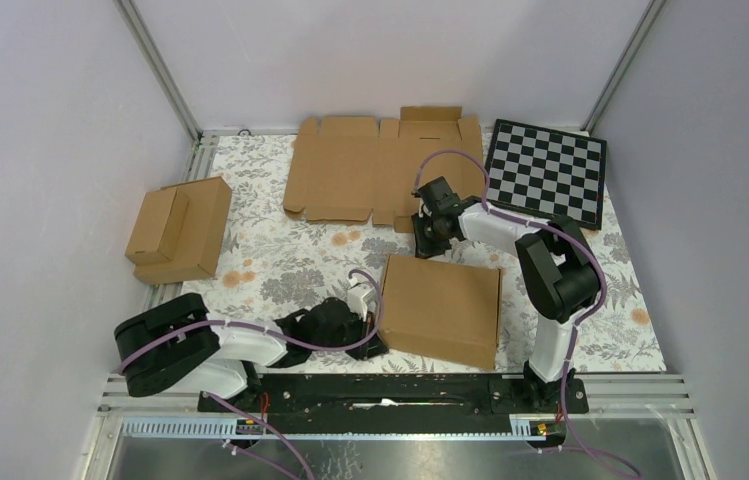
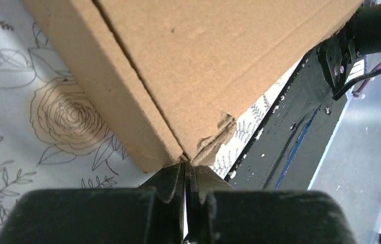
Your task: Fold the paper box
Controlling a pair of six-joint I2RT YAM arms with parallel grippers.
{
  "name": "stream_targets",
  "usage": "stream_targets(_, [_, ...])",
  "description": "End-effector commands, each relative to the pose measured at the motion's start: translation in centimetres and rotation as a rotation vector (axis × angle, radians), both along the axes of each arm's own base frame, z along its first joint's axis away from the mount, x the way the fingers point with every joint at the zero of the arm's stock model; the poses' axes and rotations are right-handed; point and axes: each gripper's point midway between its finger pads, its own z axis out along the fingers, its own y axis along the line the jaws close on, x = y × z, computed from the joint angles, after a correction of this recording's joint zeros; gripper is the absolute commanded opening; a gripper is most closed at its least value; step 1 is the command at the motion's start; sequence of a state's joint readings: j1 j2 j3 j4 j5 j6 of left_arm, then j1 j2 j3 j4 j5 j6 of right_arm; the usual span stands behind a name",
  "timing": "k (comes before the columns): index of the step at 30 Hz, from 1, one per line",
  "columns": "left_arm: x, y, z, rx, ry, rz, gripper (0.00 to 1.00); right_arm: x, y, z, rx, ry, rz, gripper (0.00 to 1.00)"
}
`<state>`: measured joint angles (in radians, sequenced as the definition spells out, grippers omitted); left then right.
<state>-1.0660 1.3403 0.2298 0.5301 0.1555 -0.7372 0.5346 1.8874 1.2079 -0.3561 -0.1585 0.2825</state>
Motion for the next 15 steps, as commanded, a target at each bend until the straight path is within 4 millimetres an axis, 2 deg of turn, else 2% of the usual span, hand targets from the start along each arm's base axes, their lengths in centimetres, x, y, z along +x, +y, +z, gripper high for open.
stream_targets(1, [5.8, -1.1, 2.5, -0.036, -0.258, 0.058, 0.0, -5.7, 1.4, 0.2, 0.021, 0.131, 0.115, 0.21])
stream_targets(6, [7.5, -1.2, 3.6, -0.039, -0.359, 0.016, 0.0, -6.9, 1.9, 0.7, 0.042, 0.137, 0.146, 0.2])
stream_targets(9, [8.5, -1.1, 3.5, 0.011, -0.409, 0.006, 0.0, -8.0, 2.4, 0.9, 0.041, 0.147, 0.184, 0.2])
stream_targets(15, [9.3, -1.3, 4.2, -0.014, -0.51, -0.027, 0.0, -10.4, 3.7, 1.3, 0.061, 0.173, 0.272, 0.19])
